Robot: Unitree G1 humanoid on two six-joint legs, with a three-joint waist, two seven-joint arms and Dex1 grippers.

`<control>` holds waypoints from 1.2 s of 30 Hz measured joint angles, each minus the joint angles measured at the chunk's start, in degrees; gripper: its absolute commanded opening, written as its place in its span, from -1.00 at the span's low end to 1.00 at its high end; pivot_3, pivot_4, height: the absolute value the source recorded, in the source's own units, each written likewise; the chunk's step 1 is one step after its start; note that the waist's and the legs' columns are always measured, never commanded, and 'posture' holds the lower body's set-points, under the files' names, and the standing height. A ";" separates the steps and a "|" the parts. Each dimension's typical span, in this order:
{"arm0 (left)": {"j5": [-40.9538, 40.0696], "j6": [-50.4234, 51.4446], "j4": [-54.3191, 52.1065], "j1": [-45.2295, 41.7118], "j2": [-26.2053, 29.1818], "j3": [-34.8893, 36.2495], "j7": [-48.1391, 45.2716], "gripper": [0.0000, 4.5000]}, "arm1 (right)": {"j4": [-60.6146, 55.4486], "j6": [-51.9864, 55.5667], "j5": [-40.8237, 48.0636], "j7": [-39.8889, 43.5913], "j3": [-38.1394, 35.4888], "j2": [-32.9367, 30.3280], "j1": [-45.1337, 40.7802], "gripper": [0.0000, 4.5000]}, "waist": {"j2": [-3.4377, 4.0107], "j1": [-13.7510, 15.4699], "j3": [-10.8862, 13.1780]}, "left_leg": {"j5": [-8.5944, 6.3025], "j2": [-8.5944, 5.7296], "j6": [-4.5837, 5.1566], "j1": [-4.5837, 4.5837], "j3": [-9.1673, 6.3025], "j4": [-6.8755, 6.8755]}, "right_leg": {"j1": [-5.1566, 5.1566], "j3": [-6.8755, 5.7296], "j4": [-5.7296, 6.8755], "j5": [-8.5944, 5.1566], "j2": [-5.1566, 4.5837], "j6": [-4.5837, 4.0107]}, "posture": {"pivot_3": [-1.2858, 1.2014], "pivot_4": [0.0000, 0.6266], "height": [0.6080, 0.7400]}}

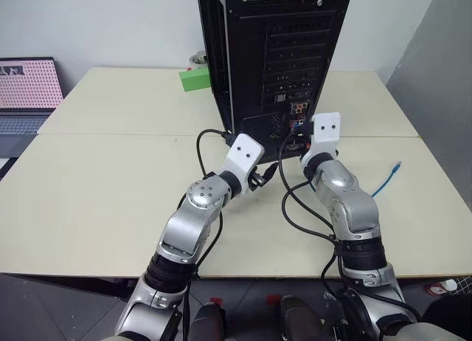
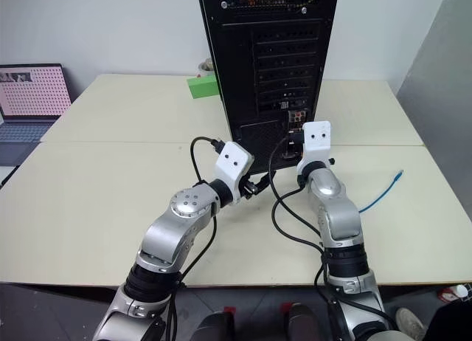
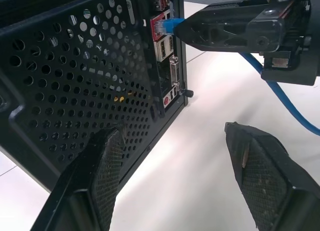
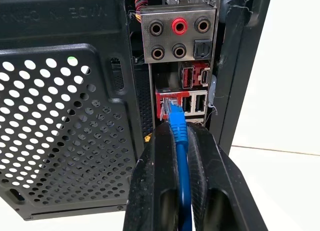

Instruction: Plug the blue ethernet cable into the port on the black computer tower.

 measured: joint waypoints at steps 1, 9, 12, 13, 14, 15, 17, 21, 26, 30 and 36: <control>0.00 0.00 0.00 0.00 -0.01 0.00 0.01 0.49 | 0.21 -0.04 -0.24 -0.03 0.03 0.15 -0.14 -1.00 | 0.00 -0.03 0.00 | 0.00 0.00 0.00 0.00 0.00 0.00 | 0.00 0.00 0.01 0.00 0.00 0.00 | 0.03 -0.52 1.00; -0.04 0.00 0.00 0.00 -0.12 0.00 0.09 0.49 | 3.48 -1.43 -0.80 0.06 0.00 0.71 -1.97 -1.00 | 0.00 -0.12 0.00 | 0.00 0.00 0.00 0.02 0.00 0.01 | -0.01 0.00 0.05 0.01 0.00 0.00 | 0.03 -0.52 1.00; -0.05 0.00 0.00 0.00 -0.14 0.00 0.12 0.49 | 4.58 -2.26 -0.81 0.25 0.00 0.80 -2.36 -1.00 | 0.00 -0.32 0.00 | 0.00 0.00 0.00 0.03 0.00 0.02 | -0.01 0.01 0.07 0.01 0.00 0.01 | 0.03 -0.52 1.00; -0.05 0.00 0.00 0.00 -0.15 0.00 0.12 0.49 | 4.69 -2.36 -0.82 0.28 0.00 0.82 -2.39 -1.00 | 0.00 -0.38 0.00 | 0.00 0.00 0.00 0.04 0.00 0.02 | -0.01 0.01 0.09 0.02 0.00 0.01 | 0.03 -0.52 1.00; -0.05 0.00 0.00 0.00 -0.14 0.00 0.13 0.49 | 4.82 -2.44 -0.82 0.32 0.00 0.83 -2.43 -1.00 | 0.00 -0.42 0.00 | 0.01 0.00 0.00 0.05 0.00 0.02 | 0.00 0.01 0.09 0.02 0.00 0.01 | 0.03 -0.52 1.00; -0.05 0.00 0.00 0.00 -0.15 0.00 0.13 0.49 | 5.00 -2.52 -0.82 0.37 0.00 0.84 -2.55 -1.00 | 0.00 -0.48 0.00 | 0.01 0.00 0.00 0.06 0.00 0.02 | 0.00 0.01 0.10 0.01 0.00 0.01 | 0.03 -0.52 1.00; -0.05 0.00 0.00 0.00 -0.14 0.00 0.14 0.49 | 5.10 -2.58 -0.82 0.45 -0.01 0.87 -2.60 -1.00 | 0.00 -0.56 0.00 | 0.01 0.00 0.00 0.06 0.00 0.02 | 0.00 0.01 0.10 0.01 0.01 0.01 | 0.03 -0.52 1.00; -0.05 0.00 0.00 0.03 -0.13 0.00 0.19 0.49 | 5.25 -2.69 -0.61 0.95 -0.23 0.84 -2.63 -0.66 | 0.00 -0.65 0.00 | 0.01 0.00 0.00 0.06 0.00 0.02 | 0.00 0.01 0.11 0.01 0.01 0.01 | 0.03 -0.52 1.00; -0.08 0.00 0.15 0.17 -0.09 0.32 0.28 0.49 | 4.25 -2.41 -0.21 2.98 -0.36 -0.55 -1.85 -0.10 | 0.00 -0.36 0.00 | 0.00 0.00 0.00 -0.03 0.00 -0.01 | -0.01 0.00 -0.02 0.00 0.00 0.00 | 0.03 -0.52 1.00; -0.07 -0.45 0.21 0.18 0.70 1.10 0.15 0.49 | 1.52 -1.40 -0.10 5.15 -0.42 -2.82 0.76 0.30 | 0.00 0.06 0.00 | 0.00 -0.01 0.00 -0.07 0.00 -0.05 | -0.01 -0.01 -0.10 0.00 -0.02 0.00 | 0.03 -0.52 1.00; -1.23 -4.55 0.52 0.62 2.98 3.13 -1.49 0.49 | -6.53 1.35 3.13 12.24 -1.06 -9.30 5.70 0.86 | 0.00 0.13 0.00 | 0.00 -0.02 0.00 -0.04 -0.01 -0.05 | 0.00 -0.01 -0.10 0.00 -0.02 0.01 | 0.03 -0.52 1.00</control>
